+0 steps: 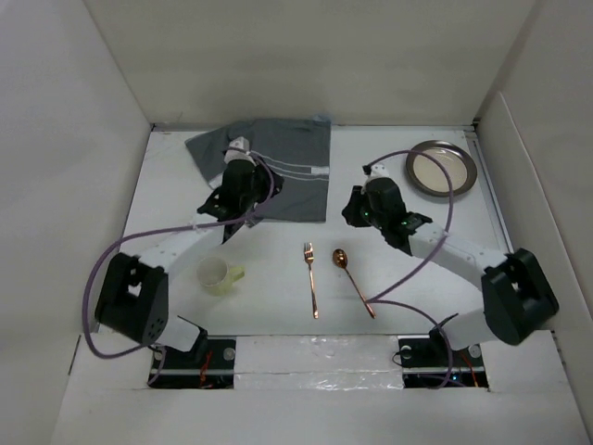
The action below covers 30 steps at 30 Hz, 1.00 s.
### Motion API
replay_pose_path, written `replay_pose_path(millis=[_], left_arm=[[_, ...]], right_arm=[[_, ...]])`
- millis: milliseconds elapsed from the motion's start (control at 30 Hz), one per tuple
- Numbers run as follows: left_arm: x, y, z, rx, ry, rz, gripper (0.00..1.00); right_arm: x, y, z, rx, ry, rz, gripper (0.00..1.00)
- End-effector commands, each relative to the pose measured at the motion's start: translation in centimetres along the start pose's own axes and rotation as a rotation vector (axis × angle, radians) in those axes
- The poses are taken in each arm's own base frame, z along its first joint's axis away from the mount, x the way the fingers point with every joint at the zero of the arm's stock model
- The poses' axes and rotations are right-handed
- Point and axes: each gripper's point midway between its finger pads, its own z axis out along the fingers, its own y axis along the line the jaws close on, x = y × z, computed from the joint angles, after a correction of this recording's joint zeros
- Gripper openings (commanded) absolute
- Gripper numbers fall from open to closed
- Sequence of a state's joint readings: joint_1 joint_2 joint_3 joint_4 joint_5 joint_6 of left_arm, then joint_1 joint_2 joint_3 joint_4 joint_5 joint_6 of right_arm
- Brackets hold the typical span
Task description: Set the dinner table for one person
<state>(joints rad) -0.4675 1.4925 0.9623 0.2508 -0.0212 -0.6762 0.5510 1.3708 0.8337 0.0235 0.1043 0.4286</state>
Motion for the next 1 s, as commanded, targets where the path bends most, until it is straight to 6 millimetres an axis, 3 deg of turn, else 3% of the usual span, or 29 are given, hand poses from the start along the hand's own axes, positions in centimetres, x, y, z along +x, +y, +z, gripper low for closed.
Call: replay_pose_path(millis=[0, 33, 100, 167, 200, 267, 467, 800, 967], left_arm=[[-3.4, 5.9, -2.0, -0.214, -0.164, -0.108, 0.3], [-2.3, 7.7, -2.3, -0.278, -0.123, -0.118, 0.29], [-2.1, 10.0, -2.5, -0.35, -0.109, -0.135, 0.28], [-1.3, 11.7, -2.4, -0.404, -0.072, -0.131, 0.27], [-0.9, 12.8, -2.1, -0.432, -0.05, -0.136, 0.27], [-0.6, 13.8, -2.0, -0.469, -0.027, -0.141, 0.27], [1.4, 15.5, -1.8, -0.52, 0.021, -0.148, 0.27], [6.8, 18.4, -1.1, -0.604, 0.198, -0.16, 0.26], [7.5, 18.8, -1.3, -0.619, 0.228, -0.149, 0.28]], right_arm=[[-0.9, 2.1, 2.9, -0.051, 0.001, 0.021, 0.27], [0.6, 2.1, 4.0, -0.045, 0.039, 0.025, 0.31], [1.3, 2.0, 4.8, -0.041, 0.052, 0.038, 0.47], [2.7, 2.5, 5.8, -0.04, 0.081, 0.036, 0.53], [2.4, 2.7, 6.2, -0.036, 0.081, 0.04, 0.56], [3.5, 2.8, 7.1, -0.025, 0.116, 0.036, 0.56], [4.2, 3.2, 8.7, -0.014, 0.134, 0.052, 0.56], [4.7, 3.4, 9.8, -0.025, 0.139, 0.066, 0.55], [5.0, 3.5, 10.4, -0.03, 0.145, 0.063, 0.55]])
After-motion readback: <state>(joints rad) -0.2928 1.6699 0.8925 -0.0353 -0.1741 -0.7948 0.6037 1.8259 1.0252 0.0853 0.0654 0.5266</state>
